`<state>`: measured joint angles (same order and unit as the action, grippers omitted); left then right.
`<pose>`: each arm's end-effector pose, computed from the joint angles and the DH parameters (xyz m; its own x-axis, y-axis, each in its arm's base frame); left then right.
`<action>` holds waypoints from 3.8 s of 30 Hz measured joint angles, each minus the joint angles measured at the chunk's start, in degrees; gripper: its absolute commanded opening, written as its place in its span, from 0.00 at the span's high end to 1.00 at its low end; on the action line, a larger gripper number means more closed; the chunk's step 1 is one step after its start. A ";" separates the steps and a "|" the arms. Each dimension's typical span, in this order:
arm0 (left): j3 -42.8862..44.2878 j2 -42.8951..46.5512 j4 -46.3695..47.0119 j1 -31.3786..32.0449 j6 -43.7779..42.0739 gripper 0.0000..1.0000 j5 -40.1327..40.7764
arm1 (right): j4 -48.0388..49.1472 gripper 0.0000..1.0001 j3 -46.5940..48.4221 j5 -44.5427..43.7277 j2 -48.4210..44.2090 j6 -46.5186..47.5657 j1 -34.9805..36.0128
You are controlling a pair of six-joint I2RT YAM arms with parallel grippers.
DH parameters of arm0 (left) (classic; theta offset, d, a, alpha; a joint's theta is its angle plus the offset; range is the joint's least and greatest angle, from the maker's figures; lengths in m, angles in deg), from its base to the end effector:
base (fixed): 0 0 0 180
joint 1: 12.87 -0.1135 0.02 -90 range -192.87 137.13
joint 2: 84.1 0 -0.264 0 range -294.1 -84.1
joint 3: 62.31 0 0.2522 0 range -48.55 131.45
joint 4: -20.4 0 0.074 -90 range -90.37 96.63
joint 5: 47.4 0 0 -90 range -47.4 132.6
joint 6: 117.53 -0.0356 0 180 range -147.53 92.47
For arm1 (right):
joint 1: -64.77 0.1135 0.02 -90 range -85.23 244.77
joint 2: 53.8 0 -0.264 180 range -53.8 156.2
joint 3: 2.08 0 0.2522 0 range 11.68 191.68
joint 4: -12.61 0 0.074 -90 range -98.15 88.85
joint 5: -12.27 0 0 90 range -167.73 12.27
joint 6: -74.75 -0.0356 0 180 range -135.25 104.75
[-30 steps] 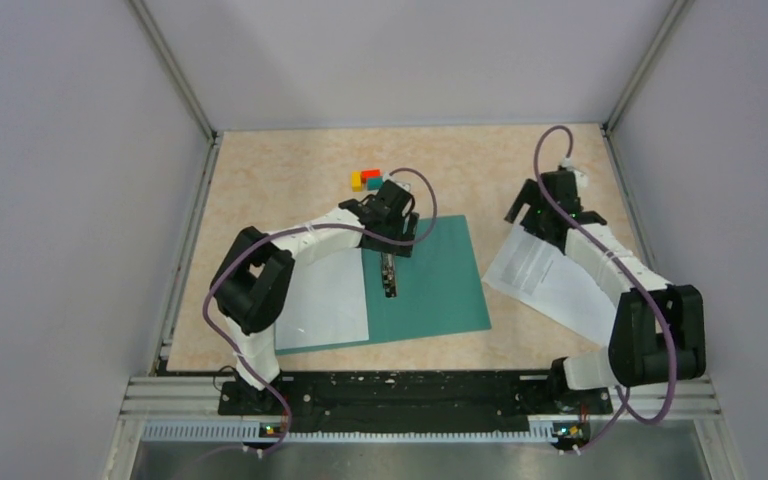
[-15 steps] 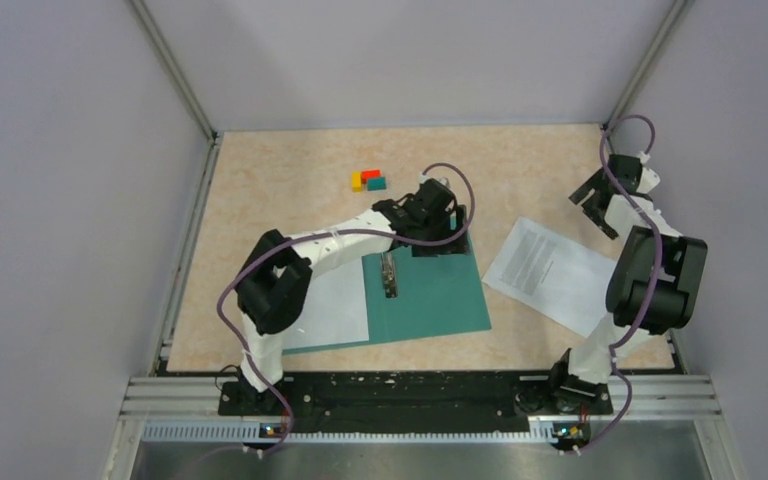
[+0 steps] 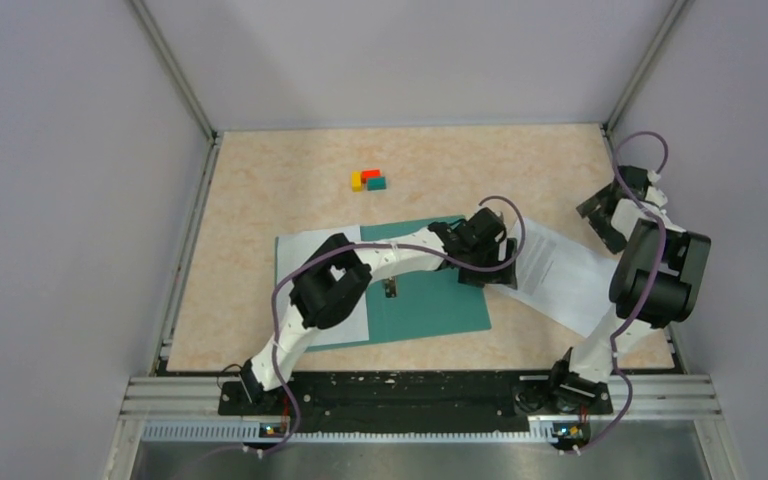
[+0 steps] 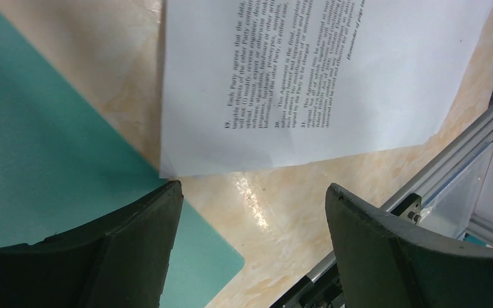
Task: Put the files into the folder
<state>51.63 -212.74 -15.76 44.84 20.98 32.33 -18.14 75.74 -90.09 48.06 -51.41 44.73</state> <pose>0.2605 -0.4241 0.1711 -0.9426 0.1119 -0.3146 0.2805 0.7763 -0.5644 0.3424 -0.1330 0.1803 -0.3538 0.7426 -0.5687 0.8168 0.5416 0.1990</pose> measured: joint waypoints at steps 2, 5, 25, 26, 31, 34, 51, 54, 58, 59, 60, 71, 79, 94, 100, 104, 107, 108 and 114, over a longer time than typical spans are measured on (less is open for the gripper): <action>1.05 -0.68 0.28 0.59 -0.24 0.13 -0.44 | 0.37 0.07 -1.29 0.02 -0.02 -0.55 -0.02; 2.23 -1.86 0.11 1.16 -0.20 0.13 -0.46 | 1.66 0.07 -3.67 0.17 -0.87 -1.05 0.00; 22.71 -13.46 -5.84 -2.03 -3.69 0.14 4.24 | 8.68 0.05 -17.57 5.55 -11.67 -1.51 -0.26; 22.88 -13.55 -5.90 -2.54 -4.07 0.14 4.17 | 8.63 0.05 -18.10 5.77 -12.28 -1.62 -0.37; 22.88 -13.40 -6.51 -4.52 -6.54 0.13 4.46 | 9.75 0.05 -20.55 6.45 -14.34 -2.80 -0.39; 22.88 -13.29 -6.97 -5.20 -7.72 0.13 3.54 | 10.67 0.05 -21.40 6.45 -14.86 -3.48 -0.39; 8.00 -1.60 -4.81 -3.41 -7.17 0.12 -0.85 | 12.11 0.03 -22.58 6.45 -15.63 -4.63 -0.74; 8.15 -1.75 -4.57 -1.57 -5.79 0.12 0.22 | 12.15 0.03 -22.93 6.47 -16.00 -4.63 -0.79; 8.26 -2.71 -4.57 0.31 -3.43 0.12 3.45 | 11.50 0.03 -23.17 6.51 -16.52 -4.63 -0.79; 8.37 -3.17 -4.59 0.61 -2.95 0.12 4.24 | 11.34 0.03 -23.19 6.51 -16.59 -4.61 -0.79; 8.59 -3.69 -4.70 0.79 -2.51 0.12 5.09 | 11.06 0.03 -23.21 6.54 -16.74 -4.61 -0.79; 15.65 -8.72 -6.58 0.66 -0.39 0.11 14.73 | 10.29 0.03 -25.29 7.63 -19.12 -4.33 -0.90; 21.62 -12.37 -7.39 -0.61 -1.66 0.11 15.50 | 13.00 0.03 -27.36 7.39 -20.26 -3.45 0.42; 26.47 -15.41 -6.95 -9.09 -7.80 0.12 4.90 | 17.40 0.03 -30.71 13.75 -22.43 -7.26 9.79; 26.51 -15.63 -6.45 -10.54 -9.97 0.12 1.05 | 16.87 0.03 -31.78 19.26 -23.76 -8.39 14.80; 26.51 -15.63 -6.43 -10.82 -11.43 0.12 -0.28 | 16.50 0.11 -31.76 22.10 -23.69 -6.97 15.15; 26.36 -15.63 -6.21 -11.04 -12.22 0.12 -1.53 | 15.63 0.19 -31.76 23.43 -23.80 -5.79 15.15; 26.10 -15.63 -5.88 -11.15 -12.48 0.12 -1.99 | 15.04 0.24 -31.76 23.80 -23.96 -5.49 15.15; 24.90 -15.15 -4.44 -11.89 -12.98 0.12 -4.55 | 8.17 0.67 -31.76 26.32 -24.96 -3.48 15.26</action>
<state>76.53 -227.89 -20.20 32.95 8.00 27.79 -9.97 43.98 -63.77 23.10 -54.88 59.99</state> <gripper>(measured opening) 0.880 0.494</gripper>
